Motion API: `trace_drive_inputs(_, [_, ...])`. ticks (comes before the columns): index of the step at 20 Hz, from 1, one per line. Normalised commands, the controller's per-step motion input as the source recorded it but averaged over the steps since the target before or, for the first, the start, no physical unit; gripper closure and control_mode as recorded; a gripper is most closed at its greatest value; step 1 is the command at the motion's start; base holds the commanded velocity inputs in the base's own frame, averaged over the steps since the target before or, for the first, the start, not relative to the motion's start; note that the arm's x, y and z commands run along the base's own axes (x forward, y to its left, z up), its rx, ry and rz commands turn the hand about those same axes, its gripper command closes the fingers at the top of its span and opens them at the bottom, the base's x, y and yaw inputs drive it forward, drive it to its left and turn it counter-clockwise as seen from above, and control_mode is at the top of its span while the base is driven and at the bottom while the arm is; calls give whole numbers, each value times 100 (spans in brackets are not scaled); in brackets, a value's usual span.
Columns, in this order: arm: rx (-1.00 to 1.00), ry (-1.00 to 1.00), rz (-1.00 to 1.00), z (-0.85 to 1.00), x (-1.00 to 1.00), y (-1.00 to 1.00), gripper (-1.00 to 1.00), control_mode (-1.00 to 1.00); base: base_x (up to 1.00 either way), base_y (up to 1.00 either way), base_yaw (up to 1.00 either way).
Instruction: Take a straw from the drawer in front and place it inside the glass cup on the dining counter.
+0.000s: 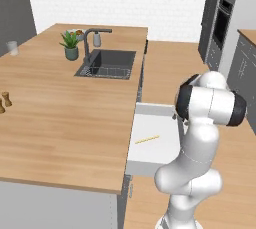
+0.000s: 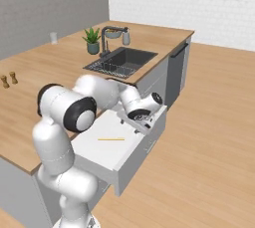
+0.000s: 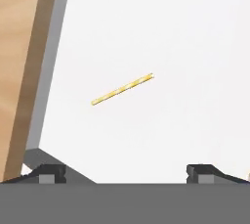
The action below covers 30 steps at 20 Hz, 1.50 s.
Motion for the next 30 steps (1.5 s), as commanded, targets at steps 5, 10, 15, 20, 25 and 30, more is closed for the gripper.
trace_drive_inputs(5, [-11, 17, 0, -25, 60, 21, -100, -100, 0, 0, 0])
trace_drive_inputs(10, [-12, 19, 0, -51, 52, 1, -100, -100, 0, 0, 0])
trace_drive_inputs(15, [-7, 15, 0, -55, 33, 0, -100, -100, 0, 0, 0])
trace_drive_inputs(20, [-7, 7, 0, -43, 6, -8, -100, -100, 0, 0, 0])
trace_drive_inputs(25, [-9, 2, -1, -42, -1, -35, -100, -100, 0, 0, 0])
trace_drive_inputs(30, [-13, -1, -7, -7, -45, -85, -100, -100, 0, 0, 0])
